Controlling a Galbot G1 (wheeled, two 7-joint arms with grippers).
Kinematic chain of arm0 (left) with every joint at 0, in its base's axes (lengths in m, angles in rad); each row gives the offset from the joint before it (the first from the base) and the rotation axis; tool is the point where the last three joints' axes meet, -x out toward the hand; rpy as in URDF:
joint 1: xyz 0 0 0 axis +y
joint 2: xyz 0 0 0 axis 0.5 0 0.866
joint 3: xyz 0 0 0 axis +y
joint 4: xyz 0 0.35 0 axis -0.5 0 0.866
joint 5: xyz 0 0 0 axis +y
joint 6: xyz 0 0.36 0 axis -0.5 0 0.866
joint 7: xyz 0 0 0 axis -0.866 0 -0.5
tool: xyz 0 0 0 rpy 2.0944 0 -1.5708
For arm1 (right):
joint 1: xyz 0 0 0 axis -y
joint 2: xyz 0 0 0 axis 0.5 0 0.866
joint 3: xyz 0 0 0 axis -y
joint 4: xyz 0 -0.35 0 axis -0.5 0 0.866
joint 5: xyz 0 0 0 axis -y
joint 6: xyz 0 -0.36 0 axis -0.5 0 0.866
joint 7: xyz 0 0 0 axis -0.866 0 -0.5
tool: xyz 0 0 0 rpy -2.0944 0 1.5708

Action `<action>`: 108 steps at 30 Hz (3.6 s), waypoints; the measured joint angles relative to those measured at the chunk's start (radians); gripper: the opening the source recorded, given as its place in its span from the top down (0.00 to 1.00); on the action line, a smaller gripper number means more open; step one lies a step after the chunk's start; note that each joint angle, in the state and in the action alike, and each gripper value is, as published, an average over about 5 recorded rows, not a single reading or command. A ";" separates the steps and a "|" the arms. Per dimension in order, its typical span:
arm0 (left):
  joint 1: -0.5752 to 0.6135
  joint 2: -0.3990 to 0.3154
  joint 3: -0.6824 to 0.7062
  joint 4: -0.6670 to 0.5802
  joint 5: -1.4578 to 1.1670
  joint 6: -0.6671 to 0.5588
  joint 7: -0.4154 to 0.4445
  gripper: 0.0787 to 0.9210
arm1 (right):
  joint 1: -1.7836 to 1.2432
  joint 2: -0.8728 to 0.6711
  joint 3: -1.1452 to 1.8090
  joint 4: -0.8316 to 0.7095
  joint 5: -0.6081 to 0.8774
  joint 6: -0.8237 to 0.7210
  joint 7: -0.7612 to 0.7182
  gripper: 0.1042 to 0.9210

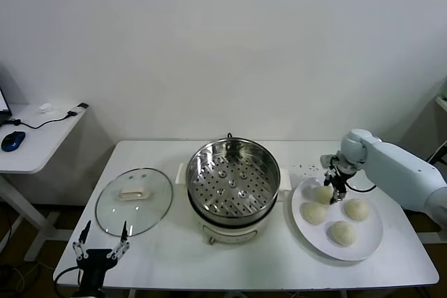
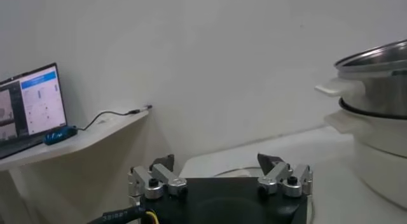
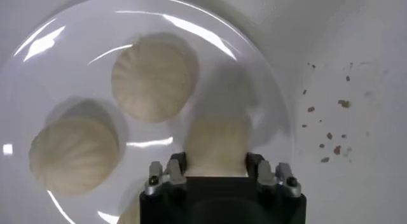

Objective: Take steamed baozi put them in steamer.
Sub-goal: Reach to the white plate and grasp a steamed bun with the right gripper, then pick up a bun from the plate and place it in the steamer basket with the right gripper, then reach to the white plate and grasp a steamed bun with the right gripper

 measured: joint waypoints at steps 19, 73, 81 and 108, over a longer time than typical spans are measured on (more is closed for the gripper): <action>0.010 0.002 0.002 0.004 0.001 -0.006 0.001 0.12 | 0.146 -0.030 -0.086 0.073 0.050 0.091 -0.040 0.48; 0.009 -0.009 0.008 0.004 0.015 0.022 0.003 0.12 | 0.264 0.469 -0.102 0.206 -0.439 0.788 -0.044 0.39; 0.011 -0.014 0.015 0.010 0.015 0.018 0.003 0.12 | 0.266 0.465 -0.096 0.215 -0.430 0.790 -0.053 0.15; 0.022 -0.011 0.023 -0.025 0.013 0.018 0.003 0.12 | 0.675 -0.003 -0.472 0.444 0.319 0.203 0.108 0.12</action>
